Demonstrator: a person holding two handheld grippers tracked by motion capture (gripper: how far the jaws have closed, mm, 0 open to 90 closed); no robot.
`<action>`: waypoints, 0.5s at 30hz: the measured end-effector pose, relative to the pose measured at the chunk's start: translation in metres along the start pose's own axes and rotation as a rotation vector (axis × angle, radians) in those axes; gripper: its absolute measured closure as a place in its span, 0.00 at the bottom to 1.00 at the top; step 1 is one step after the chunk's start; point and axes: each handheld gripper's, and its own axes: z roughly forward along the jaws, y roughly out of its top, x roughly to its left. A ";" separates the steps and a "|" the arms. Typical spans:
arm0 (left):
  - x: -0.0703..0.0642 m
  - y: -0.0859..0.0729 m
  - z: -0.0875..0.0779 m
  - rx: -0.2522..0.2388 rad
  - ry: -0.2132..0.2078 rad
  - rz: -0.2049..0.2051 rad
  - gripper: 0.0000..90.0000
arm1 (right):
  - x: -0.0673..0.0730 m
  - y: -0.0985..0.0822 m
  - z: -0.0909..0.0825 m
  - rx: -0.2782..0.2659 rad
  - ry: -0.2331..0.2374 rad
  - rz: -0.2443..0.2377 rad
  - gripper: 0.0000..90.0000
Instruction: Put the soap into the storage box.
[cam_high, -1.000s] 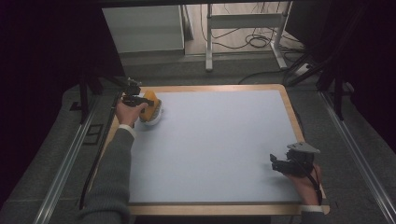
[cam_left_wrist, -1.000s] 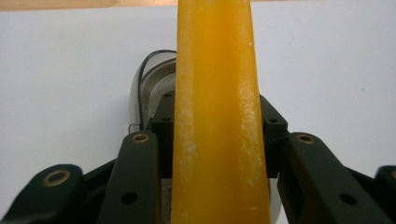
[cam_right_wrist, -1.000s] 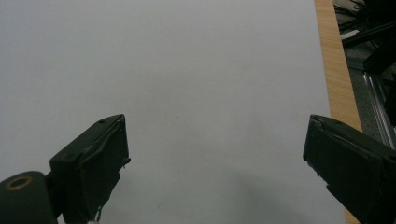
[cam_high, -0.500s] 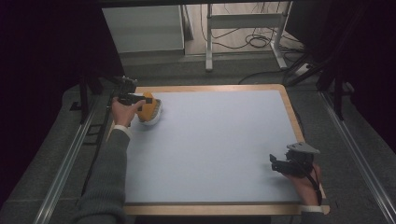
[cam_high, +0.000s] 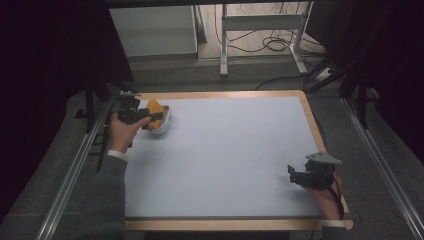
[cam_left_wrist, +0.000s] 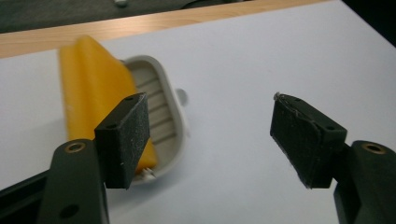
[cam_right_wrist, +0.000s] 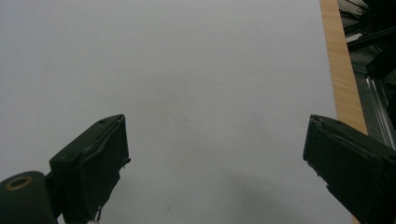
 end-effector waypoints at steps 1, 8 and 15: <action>-0.003 -0.006 -0.002 -0.002 -0.016 0.014 0.32 | 0.000 0.000 0.000 0.000 0.001 -0.003 0.07; -0.017 -0.045 -0.008 0.026 -0.082 0.057 0.31 | 0.002 0.002 0.001 -0.004 0.010 -0.011 0.07; -0.028 -0.078 -0.004 0.053 -0.115 0.073 0.30 | 0.004 0.002 0.002 0.001 0.008 -0.011 0.07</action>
